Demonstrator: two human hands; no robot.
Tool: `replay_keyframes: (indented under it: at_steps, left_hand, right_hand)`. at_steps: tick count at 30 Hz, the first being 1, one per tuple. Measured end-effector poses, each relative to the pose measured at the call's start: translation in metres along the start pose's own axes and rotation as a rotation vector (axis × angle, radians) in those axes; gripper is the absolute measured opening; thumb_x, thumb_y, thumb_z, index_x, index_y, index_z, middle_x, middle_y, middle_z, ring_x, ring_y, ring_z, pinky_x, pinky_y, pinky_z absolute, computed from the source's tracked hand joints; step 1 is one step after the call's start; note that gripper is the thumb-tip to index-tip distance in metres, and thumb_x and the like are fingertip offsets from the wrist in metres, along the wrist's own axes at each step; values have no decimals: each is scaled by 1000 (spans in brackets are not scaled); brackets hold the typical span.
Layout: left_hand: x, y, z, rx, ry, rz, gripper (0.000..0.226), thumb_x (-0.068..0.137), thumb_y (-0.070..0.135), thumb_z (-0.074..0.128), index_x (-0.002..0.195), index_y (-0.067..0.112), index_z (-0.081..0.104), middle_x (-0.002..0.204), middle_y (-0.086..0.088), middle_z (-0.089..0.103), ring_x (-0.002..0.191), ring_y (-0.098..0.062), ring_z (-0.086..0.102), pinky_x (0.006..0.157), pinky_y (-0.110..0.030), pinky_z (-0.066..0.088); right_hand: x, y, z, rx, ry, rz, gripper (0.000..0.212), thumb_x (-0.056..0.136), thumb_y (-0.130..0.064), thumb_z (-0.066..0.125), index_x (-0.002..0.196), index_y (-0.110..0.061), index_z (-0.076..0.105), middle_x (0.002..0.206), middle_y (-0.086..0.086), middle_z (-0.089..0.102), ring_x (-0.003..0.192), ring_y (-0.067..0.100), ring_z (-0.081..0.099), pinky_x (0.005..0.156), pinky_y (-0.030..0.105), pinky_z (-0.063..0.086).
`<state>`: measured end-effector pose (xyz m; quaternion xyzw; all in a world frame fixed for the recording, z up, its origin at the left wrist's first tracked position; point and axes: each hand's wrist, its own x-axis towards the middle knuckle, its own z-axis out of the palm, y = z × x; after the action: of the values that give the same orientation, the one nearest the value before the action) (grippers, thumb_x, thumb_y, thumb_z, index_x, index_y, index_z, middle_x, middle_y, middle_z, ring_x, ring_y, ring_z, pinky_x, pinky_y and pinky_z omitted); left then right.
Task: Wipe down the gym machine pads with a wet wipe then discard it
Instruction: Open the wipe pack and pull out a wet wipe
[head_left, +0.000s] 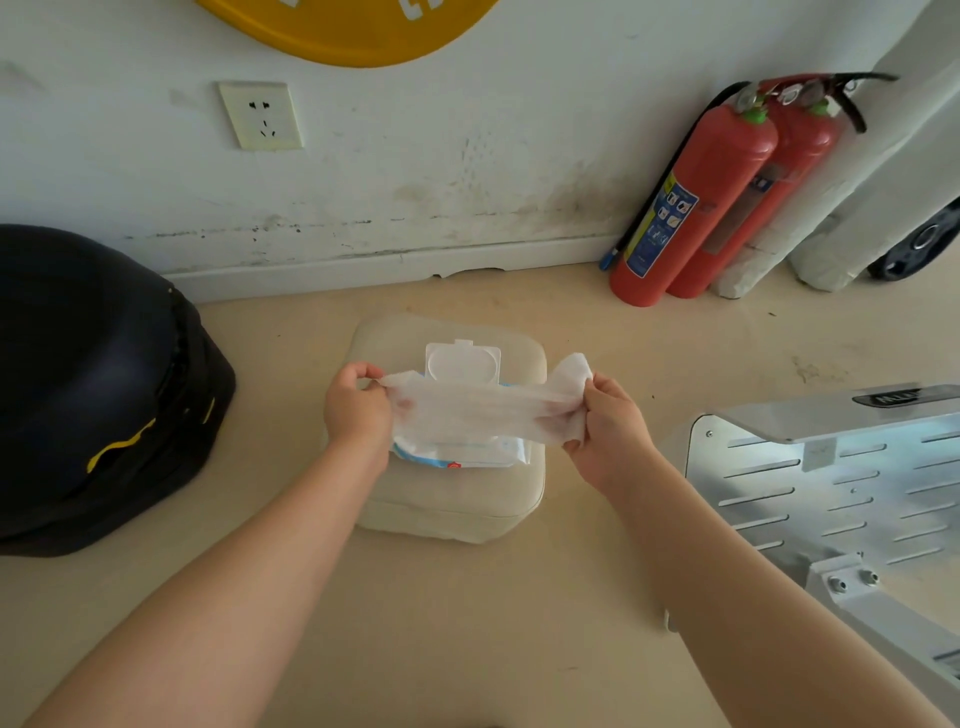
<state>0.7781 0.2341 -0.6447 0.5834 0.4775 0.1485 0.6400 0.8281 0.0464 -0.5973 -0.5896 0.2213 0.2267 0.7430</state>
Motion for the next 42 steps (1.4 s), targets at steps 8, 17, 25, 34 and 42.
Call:
replay_keyframes:
  at_steps: [8, 17, 25, 34, 42]
  left_hand:
    - [10, 2, -7, -14, 133, -45, 34, 73, -16, 44, 66, 17, 49, 75, -6, 54, 68, -24, 51, 56, -27, 45]
    - [-15, 2, 19, 475, -340, 588, 25, 92, 9, 47, 106, 7, 67, 109, -2, 65, 101, -18, 57, 79, -15, 35]
    - [-1, -32, 18, 968, -579, 721, 40, 97, 19, 36, 137, 19, 40, 134, -7, 49, 116, -26, 51, 88, -29, 40]
    - [18, -27, 26, 1037, -436, 1228, 15, 53, 2, 65, 62, 14, 67, 65, -1, 60, 71, -14, 44, 52, -17, 36]
    - [11, -30, 19, 1347, -660, 950, 37, 95, 29, 37, 124, 12, 53, 127, -2, 51, 112, -24, 51, 79, -35, 44]
  right_hand:
    - [-1, -10, -4, 115, 114, 103, 25, 97, -11, 36, 80, -9, 53, 64, 3, 57, 52, 15, 55, 40, 18, 42]
    - [7, 3, 10, -281, -72, 3, 26, 84, 10, 41, 83, -8, 60, 78, 12, 57, 57, 18, 58, 51, 21, 49]
    - [21, 7, 23, -975, -112, -267, 19, 82, -11, 51, 78, -17, 68, 68, -6, 57, 62, 10, 48, 60, 23, 38]
    - [59, 8, 39, -1014, -87, -413, 22, 87, -11, 53, 104, -18, 66, 92, -4, 60, 74, 12, 52, 69, 25, 41]
    - [72, 9, 37, -1142, -254, -493, 29, 89, -9, 53, 116, -16, 63, 114, -1, 64, 92, 7, 53, 74, 7, 36]
